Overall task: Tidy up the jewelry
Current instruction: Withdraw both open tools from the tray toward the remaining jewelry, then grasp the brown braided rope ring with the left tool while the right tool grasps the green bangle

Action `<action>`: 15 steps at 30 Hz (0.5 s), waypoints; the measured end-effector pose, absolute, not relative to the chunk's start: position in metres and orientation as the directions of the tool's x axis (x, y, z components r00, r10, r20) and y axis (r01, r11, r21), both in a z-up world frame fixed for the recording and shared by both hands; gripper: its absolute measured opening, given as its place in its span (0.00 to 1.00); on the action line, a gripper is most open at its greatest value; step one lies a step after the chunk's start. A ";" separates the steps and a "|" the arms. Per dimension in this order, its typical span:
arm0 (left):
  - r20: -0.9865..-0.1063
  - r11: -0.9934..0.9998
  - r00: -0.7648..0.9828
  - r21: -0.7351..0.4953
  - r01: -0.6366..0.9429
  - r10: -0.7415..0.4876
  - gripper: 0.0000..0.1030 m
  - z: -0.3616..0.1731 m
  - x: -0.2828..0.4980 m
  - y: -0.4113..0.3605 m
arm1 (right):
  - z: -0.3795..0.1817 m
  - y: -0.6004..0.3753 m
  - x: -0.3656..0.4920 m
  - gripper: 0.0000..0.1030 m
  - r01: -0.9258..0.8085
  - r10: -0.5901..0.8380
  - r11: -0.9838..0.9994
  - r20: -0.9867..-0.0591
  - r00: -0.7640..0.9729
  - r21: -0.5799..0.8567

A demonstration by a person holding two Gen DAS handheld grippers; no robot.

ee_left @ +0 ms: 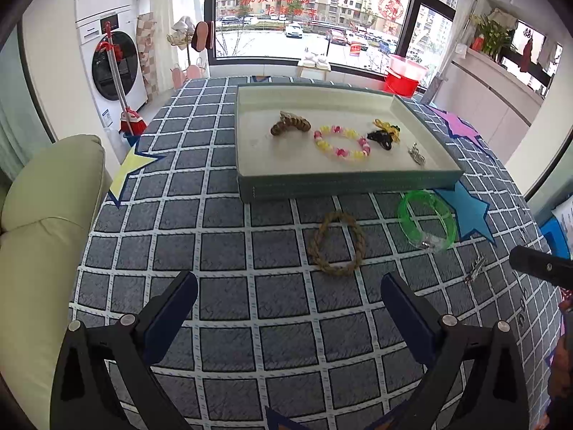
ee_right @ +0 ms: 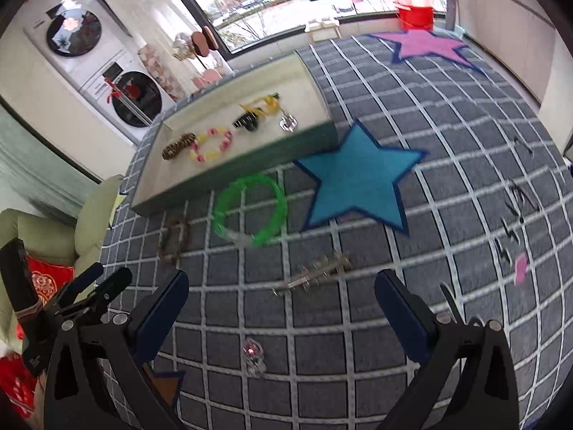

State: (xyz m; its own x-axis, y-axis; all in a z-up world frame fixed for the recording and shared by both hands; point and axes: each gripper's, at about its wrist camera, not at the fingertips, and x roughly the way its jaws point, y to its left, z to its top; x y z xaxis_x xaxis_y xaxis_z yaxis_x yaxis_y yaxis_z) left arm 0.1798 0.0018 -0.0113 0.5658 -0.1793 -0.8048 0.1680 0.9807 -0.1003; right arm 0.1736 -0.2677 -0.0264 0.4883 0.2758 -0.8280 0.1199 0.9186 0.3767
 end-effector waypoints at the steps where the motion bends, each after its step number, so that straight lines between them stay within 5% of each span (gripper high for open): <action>1: -0.806 0.980 0.564 -0.101 0.169 -0.180 1.00 -0.012 0.180 0.002 | -0.028 -0.268 0.172 1.00 0.126 0.271 0.919 -0.832 0.484 0.373; 15: -0.823 0.982 0.541 -0.099 0.160 -0.171 1.00 -0.023 0.192 -0.004 | -0.040 -0.269 0.176 1.00 0.152 0.202 0.943 -0.871 0.447 0.296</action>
State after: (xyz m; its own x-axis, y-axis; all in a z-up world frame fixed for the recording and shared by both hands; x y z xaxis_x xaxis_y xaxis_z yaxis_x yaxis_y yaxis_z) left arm 0.1923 -0.0045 -0.0228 0.5412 -0.1714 -0.8232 0.1604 0.9821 -0.0990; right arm 0.1757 -0.2685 -0.0398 0.4474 0.2015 -0.8713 0.1519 0.9430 0.2961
